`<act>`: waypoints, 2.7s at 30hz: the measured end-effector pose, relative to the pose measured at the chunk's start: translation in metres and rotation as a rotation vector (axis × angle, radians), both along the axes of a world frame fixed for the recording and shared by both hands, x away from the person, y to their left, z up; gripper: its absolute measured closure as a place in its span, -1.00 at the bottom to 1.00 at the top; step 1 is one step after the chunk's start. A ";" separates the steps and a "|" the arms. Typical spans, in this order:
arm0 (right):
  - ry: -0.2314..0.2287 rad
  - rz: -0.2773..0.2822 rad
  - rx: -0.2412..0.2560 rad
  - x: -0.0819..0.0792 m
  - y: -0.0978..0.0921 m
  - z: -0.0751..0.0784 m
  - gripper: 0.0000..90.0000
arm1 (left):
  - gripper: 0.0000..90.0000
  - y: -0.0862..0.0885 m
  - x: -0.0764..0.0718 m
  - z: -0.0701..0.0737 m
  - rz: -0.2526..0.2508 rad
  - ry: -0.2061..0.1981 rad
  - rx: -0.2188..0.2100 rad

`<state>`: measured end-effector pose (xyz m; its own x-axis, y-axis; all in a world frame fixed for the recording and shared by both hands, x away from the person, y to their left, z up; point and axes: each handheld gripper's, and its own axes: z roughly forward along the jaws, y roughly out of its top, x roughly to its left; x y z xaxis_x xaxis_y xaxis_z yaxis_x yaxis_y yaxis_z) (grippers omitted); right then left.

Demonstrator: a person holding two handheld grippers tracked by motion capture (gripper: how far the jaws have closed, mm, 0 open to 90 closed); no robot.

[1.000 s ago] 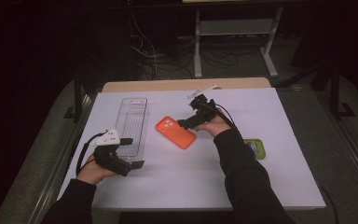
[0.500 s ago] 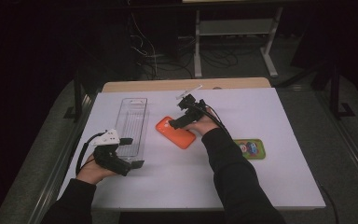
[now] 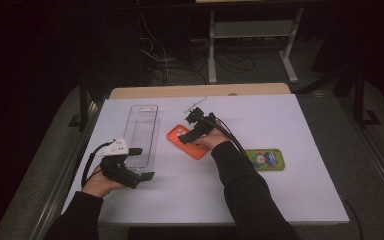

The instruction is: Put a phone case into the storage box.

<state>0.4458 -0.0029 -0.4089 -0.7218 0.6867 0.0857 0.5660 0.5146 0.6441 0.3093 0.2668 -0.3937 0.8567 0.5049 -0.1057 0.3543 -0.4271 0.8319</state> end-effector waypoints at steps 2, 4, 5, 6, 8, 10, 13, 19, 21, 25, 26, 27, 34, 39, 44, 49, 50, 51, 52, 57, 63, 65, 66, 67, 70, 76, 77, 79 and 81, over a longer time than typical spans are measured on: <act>0.002 0.002 0.003 0.000 0.002 -0.004 -1.00 | -1.00 0.000 0.000 0.000 0.000 0.000 0.001; -0.003 0.008 -0.007 0.001 0.003 -0.008 -1.00 | -1.00 0.000 0.000 0.000 0.002 0.001 0.000; 0.008 0.006 -0.010 0.001 0.004 -0.010 -1.00 | -1.00 0.000 0.000 0.000 0.002 0.001 0.001; 0.013 0.005 -0.013 0.001 0.005 -0.012 -1.00 | -1.00 0.000 0.000 0.000 -0.001 -0.001 0.002; 0.022 0.004 -0.019 0.001 0.007 -0.015 -1.00 | -1.00 0.000 0.000 0.000 -0.001 -0.001 0.003; 0.029 0.006 -0.027 0.001 0.009 -0.019 -1.00 | -1.00 0.000 0.000 0.000 -0.001 0.002 -0.001; 0.039 0.004 -0.041 0.000 0.011 -0.023 -0.96 | -1.00 0.000 -0.001 0.000 -0.001 0.002 0.004; 0.046 0.016 -0.070 -0.001 0.015 -0.030 -0.91 | -1.00 -0.001 0.000 0.000 -0.002 0.002 0.005; 0.044 0.018 -0.076 -0.001 0.016 -0.031 -0.90 | -1.00 -0.001 -0.001 0.000 -0.003 0.003 0.006; 0.044 0.019 -0.085 -0.002 0.017 -0.033 -0.87 | -1.00 -0.001 0.000 -0.001 -0.009 0.001 0.010; 0.046 0.018 -0.088 -0.002 0.017 -0.034 -0.86 | -1.00 -0.001 0.000 0.000 -0.008 0.001 0.010; 0.044 0.019 -0.091 -0.002 0.017 -0.034 -0.86 | -1.00 -0.001 0.000 0.000 -0.009 0.002 0.008; 0.035 0.023 -0.105 -0.004 0.018 -0.035 -0.73 | -1.00 -0.001 0.000 -0.001 -0.010 0.002 0.007; 0.035 0.030 -0.108 -0.005 0.018 -0.034 -0.68 | -1.00 -0.001 0.000 -0.001 -0.010 0.003 0.007; 0.032 0.026 -0.123 -0.004 0.019 -0.034 -0.67 | -1.00 0.000 0.000 -0.001 -0.009 0.002 0.003; 0.056 0.041 -0.100 -0.005 0.018 -0.030 -0.67 | -1.00 0.000 0.000 -0.002 -0.004 0.010 -0.001; 0.061 0.049 -0.087 -0.006 0.017 -0.025 -0.67 | -1.00 0.000 0.001 -0.002 -0.006 0.009 0.002; 0.061 0.049 -0.087 -0.006 0.017 -0.025 -0.67 | -1.00 0.000 0.001 -0.002 -0.009 0.008 0.006; 0.057 0.052 -0.086 -0.007 0.016 -0.022 -0.67 | -1.00 -0.001 0.001 -0.002 -0.006 0.014 -0.001; 0.035 0.058 -0.089 -0.009 0.003 -0.005 -0.67 | -1.00 -0.003 0.003 0.000 -0.017 0.017 -0.007; 0.024 0.085 -0.100 -0.013 -0.019 0.011 -0.67 | -1.00 -0.007 0.005 0.007 -0.022 0.017 -0.028; 0.017 0.103 -0.100 -0.016 -0.026 0.015 -0.67 | -1.00 -0.010 0.008 0.010 -0.027 0.022 -0.016; 0.014 0.122 -0.116 -0.018 -0.034 0.018 -0.67 | -1.00 -0.011 0.008 0.011 -0.028 0.028 -0.015; 0.014 0.122 -0.116 -0.018 -0.034 0.018 -0.67 | -1.00 -0.013 0.009 0.013 -0.034 0.017 -0.013; 0.013 0.132 -0.115 -0.023 -0.046 0.021 -0.67 | -1.00 -0.021 0.012 0.019 -0.057 0.016 -0.003; 0.005 0.162 -0.114 -0.035 -0.067 0.026 -0.67 | -1.00 -0.041 0.022 0.027 -0.098 0.014 0.002; -0.001 0.181 -0.115 -0.037 -0.070 0.027 -0.67 | -1.00 -0.044 0.024 0.028 -0.104 0.008 0.003; -0.006 0.202 -0.111 -0.042 -0.076 0.030 -0.67 | -1.00 -0.051 0.028 0.031 -0.119 0.003 0.012; -0.009 0.219 -0.107 -0.047 -0.082 0.032 -0.67 | -1.00 -0.057 0.032 0.034 -0.134 -0.003 0.019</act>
